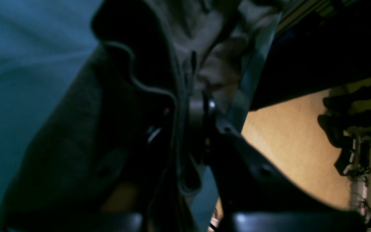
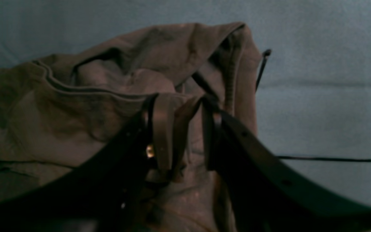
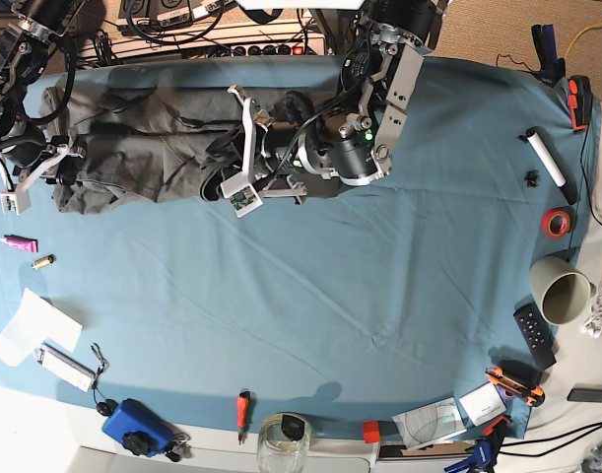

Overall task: Fold the T-shirt properly
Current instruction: 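Fold the strip end with the left gripper toward the right gripper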

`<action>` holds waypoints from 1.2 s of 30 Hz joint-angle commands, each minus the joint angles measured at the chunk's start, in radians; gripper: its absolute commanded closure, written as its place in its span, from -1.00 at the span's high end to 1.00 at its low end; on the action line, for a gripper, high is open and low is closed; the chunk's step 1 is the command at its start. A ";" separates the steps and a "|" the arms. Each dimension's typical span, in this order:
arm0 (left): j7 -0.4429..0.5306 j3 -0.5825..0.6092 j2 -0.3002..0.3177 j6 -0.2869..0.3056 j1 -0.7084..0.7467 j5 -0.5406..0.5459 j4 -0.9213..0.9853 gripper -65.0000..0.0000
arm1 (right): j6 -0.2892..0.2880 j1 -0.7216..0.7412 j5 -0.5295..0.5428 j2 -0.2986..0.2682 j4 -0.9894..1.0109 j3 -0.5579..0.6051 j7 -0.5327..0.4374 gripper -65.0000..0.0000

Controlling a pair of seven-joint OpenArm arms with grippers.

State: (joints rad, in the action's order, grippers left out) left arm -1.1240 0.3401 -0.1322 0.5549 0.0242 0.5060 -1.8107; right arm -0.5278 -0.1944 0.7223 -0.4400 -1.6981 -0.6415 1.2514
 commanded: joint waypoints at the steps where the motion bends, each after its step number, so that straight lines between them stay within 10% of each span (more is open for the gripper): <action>1: 0.032 0.005 -0.025 0.028 -0.014 0.024 -0.016 -1.00 | -0.002 0.009 0.009 -0.022 -0.015 -0.008 -0.024 -0.52; 7: 0.063 0.005 -0.025 0.011 -0.013 0.019 -0.016 -0.19 | -0.002 0.009 -0.013 -0.023 -0.015 -0.008 -0.025 -0.52; 20: -0.137 0.003 -0.025 0.010 -0.013 0.015 -0.051 -0.22 | -0.002 0.009 -0.016 -0.023 -0.015 -0.008 -0.052 -0.52; 36: -0.158 -0.055 0.045 -0.188 0.002 -0.402 -0.093 -0.45 | -0.002 0.009 -0.005 -0.023 -0.015 -0.008 -0.085 -0.52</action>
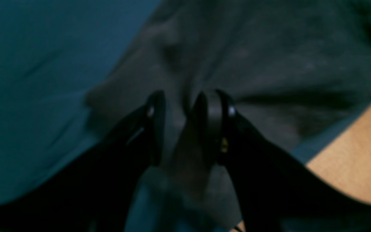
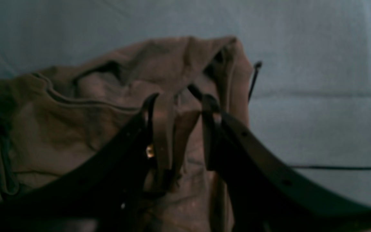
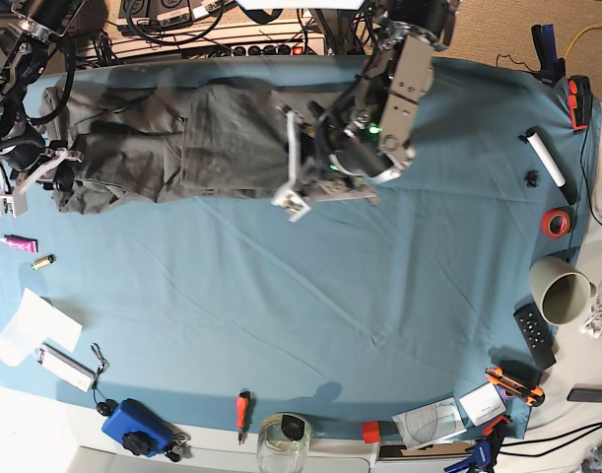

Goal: Fold the T-shirt properly

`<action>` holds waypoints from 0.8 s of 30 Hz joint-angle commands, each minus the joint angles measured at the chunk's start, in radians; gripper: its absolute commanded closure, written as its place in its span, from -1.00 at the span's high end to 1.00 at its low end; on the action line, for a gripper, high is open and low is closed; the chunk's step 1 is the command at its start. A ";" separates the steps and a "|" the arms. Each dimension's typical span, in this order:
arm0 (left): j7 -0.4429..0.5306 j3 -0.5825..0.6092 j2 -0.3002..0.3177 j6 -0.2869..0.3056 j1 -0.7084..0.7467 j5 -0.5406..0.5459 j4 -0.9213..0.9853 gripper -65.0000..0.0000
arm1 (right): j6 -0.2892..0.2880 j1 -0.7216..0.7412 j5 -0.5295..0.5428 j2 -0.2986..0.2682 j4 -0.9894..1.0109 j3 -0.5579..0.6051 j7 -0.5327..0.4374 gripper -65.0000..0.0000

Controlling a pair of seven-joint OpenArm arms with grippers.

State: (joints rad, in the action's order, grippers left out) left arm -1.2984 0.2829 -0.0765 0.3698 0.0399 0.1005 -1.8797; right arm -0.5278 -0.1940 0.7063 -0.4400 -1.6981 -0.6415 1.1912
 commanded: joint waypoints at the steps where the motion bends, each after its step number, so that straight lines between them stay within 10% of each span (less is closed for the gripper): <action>1: 0.027 -0.023 -0.006 -0.016 -0.012 0.004 -0.037 -0.45 | -0.002 0.009 0.011 -0.023 -0.015 -0.008 -0.025 -0.52; 12: 0.048 -0.386 0.095 -0.028 -0.006 0.339 -0.091 -0.45 | -0.002 0.009 0.012 -0.023 -0.015 -0.008 -0.035 -0.52; 24: -0.068 -0.710 0.232 0.217 0.082 0.937 -0.113 -0.45 | -0.079 0.048 0.145 -0.023 -0.007 -0.008 -0.017 -0.52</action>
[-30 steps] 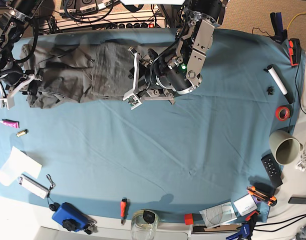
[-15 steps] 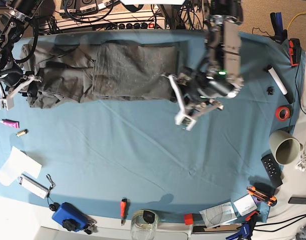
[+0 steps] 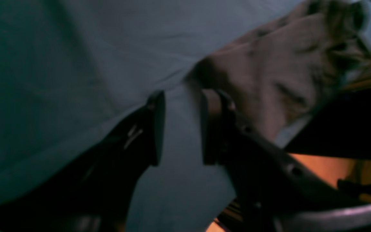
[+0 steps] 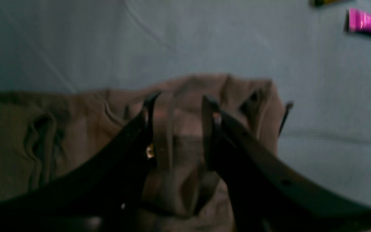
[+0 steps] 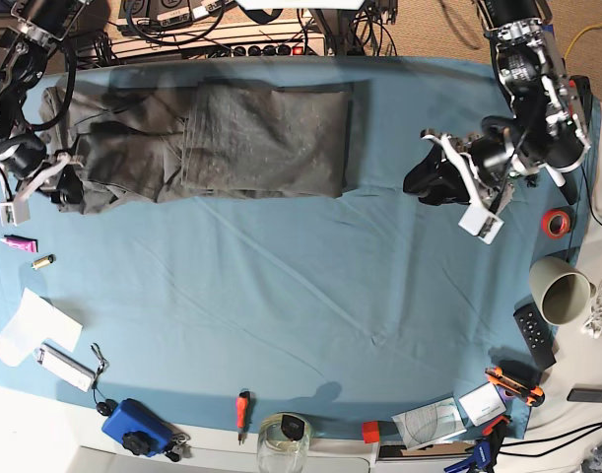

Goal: Fold the T-shirt properly

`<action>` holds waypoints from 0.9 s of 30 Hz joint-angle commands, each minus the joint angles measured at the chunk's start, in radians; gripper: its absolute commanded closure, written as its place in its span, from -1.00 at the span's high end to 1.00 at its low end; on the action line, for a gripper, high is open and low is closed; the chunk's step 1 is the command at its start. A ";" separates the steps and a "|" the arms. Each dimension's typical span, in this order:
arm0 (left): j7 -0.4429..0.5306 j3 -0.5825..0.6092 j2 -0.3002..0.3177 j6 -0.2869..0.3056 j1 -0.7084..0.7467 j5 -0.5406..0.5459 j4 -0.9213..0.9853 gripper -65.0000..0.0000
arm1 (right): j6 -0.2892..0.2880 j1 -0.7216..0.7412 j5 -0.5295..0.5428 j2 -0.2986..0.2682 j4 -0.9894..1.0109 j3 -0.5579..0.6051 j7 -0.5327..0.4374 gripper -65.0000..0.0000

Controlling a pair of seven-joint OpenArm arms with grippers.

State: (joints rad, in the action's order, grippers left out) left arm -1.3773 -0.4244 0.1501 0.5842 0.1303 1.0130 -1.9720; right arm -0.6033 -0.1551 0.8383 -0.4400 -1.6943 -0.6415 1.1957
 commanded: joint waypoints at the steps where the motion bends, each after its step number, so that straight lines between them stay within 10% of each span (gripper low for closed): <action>1: -0.008 -0.006 0.006 0.018 -0.008 0.057 -0.021 -0.45 | -0.003 0.019 0.010 -0.023 0.003 -0.008 -0.021 -0.52; 22: -0.019 -0.030 0.056 0.046 0.129 0.169 -0.071 -0.45 | 0.028 0.202 0.032 -0.023 0.148 -0.009 0.161 -0.51; 27: -0.019 -0.118 0.067 0.050 0.204 0.171 -0.115 -0.45 | 0.050 0.202 0.037 -0.029 0.148 -0.008 0.170 -0.13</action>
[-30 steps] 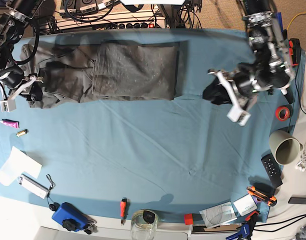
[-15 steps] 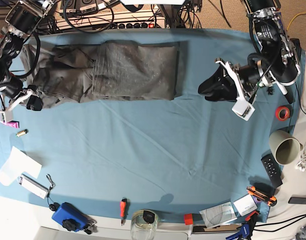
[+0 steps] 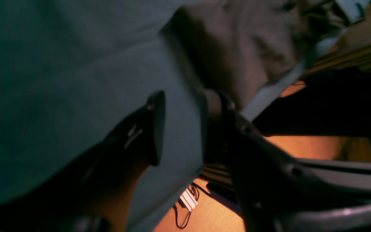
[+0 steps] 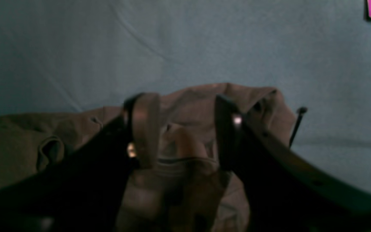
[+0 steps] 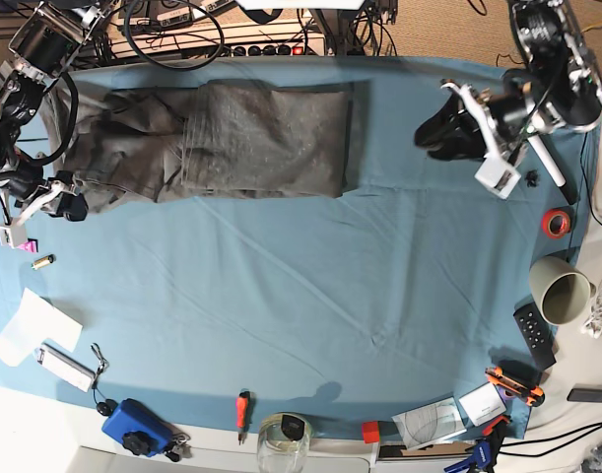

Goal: Fold the T-shirt properly

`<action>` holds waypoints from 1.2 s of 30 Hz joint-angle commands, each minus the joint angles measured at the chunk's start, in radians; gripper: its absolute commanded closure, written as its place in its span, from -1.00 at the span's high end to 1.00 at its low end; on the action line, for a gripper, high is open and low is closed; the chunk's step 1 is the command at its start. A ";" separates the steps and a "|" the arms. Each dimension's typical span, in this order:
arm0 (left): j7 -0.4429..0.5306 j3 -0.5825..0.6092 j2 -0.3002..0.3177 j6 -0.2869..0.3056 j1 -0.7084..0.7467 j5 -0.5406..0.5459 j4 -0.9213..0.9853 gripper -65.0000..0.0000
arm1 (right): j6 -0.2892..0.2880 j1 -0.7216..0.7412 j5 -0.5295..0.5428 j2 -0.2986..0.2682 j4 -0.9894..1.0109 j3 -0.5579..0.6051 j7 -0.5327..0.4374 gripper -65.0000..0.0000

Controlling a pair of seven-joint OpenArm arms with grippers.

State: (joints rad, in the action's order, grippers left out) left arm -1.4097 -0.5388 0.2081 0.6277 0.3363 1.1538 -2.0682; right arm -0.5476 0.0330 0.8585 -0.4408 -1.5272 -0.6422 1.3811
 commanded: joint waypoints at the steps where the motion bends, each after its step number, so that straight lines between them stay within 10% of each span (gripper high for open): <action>1: 0.013 -0.030 0.009 0.007 0.014 0.029 -0.026 -0.45 | 0.002 0.014 0.024 -0.028 -0.019 -0.008 -0.012 -0.13; 13: 0.013 -0.312 0.008 0.028 0.085 0.134 -0.094 -0.45 | -0.026 0.014 0.151 -0.062 0.067 -0.218 0.008 -0.13; 17: 0.013 -0.322 0.008 0.028 0.085 0.134 -0.103 -0.45 | -0.066 0.015 0.329 -0.131 0.240 -0.212 0.015 -0.13; 25: 0.013 -0.322 0.008 0.027 0.084 0.134 -0.103 -0.45 | -0.151 0.014 0.342 -0.270 0.568 -0.206 0.015 -0.13; 36: 0.013 -0.322 0.008 0.027 0.084 0.134 -0.103 -0.45 | -0.151 0.014 0.341 -0.282 0.763 -0.090 0.015 -0.13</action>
State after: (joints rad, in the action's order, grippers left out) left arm -1.4109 -0.8547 0.2054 0.6525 0.4206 1.2613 -2.1555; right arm -0.6971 0.0357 1.1965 -0.6903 -0.7521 -0.7277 1.3968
